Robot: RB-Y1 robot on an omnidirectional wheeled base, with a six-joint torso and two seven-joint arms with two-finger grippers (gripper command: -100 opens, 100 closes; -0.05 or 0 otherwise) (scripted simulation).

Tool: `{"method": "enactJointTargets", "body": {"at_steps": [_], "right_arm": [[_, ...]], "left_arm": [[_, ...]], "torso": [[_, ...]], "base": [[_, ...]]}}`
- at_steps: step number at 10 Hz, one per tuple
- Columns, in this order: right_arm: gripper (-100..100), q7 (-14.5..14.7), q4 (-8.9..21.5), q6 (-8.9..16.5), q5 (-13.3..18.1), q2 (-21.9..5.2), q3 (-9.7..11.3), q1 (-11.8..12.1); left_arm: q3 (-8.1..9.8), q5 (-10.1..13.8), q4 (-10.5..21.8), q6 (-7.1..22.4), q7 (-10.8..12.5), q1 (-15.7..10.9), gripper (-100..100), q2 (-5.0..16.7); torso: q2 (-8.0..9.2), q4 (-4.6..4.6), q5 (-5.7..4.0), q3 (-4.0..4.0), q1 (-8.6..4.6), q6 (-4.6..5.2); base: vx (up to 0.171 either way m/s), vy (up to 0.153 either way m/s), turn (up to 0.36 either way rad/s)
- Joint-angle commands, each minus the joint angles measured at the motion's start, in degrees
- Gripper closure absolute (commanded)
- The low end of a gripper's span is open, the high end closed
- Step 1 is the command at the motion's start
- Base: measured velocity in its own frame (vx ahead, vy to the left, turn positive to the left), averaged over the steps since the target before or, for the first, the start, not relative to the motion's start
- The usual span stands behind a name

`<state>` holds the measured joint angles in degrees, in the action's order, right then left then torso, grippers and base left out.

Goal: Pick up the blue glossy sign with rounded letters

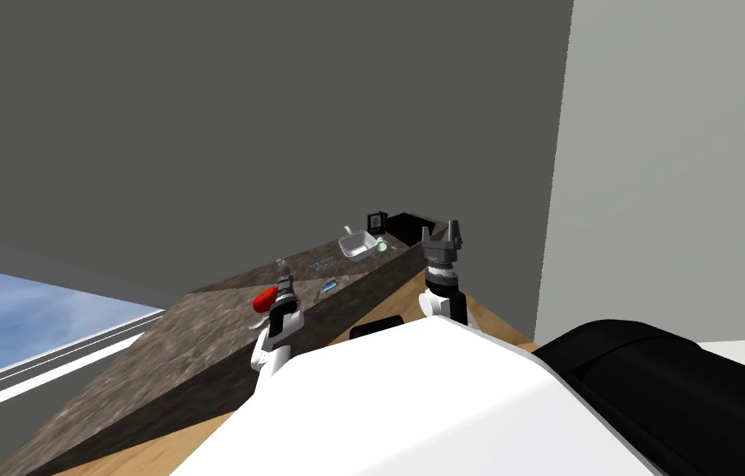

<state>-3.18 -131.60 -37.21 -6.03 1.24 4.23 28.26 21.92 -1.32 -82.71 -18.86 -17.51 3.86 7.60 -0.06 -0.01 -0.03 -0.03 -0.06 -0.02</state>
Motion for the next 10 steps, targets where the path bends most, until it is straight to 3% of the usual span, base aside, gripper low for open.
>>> {"method": "enactJointTargets", "body": {"at_steps": [1,7,8,9,10], "right_arm": [[0,0.0,0.0,0.0,0.0,0.0,0.0,0.0],[0,0.0,0.0,0.0,0.0,0.0,0.0,0.0],[0,0.0,0.0,0.0,0.0,0.0,0.0,0.0],[0,0.0,0.0,0.0,0.0,0.0,0.0,0.0],[0,0.0,0.0,0.0,0.0,0.0,0.0,0.0]], "left_arm": [[0.77,-0.1,2.7,1.9,1.1,-1.5,-100,-1.4],[1.39,-0.4,6.7,3.9,2.6,-4.1,-100,-9.3],[1.19,-0.5,5.7,3.9,2.6,-3.3,-100,-8.7],[1.15,-0.5,5.6,4.0,2.6,-3.3,0,-8.9],[1.16,-0.5,5.6,4.0,2.6,-3.3,-100,-8.9]], "torso": [[0.0,0.0,0.0,0.0,0.0,0.0],[-0.09,-0.02,0.0,-0.05,0.02,0.0],[-0.11,-0.02,-0.01,-0.06,0.01,0.0],[-0.03,-0.01,0.0,-0.02,0.05,-0.02],[0.04,0.01,0.0,0.02,0.07,-0.02]], "base": [[0.035,-0.022,-0.081],[0.04,-0.009,-0.045],[0.024,-0.003,-0.008],[0.0,0.0,0.0],[0.0,0.0,0.0]]}}
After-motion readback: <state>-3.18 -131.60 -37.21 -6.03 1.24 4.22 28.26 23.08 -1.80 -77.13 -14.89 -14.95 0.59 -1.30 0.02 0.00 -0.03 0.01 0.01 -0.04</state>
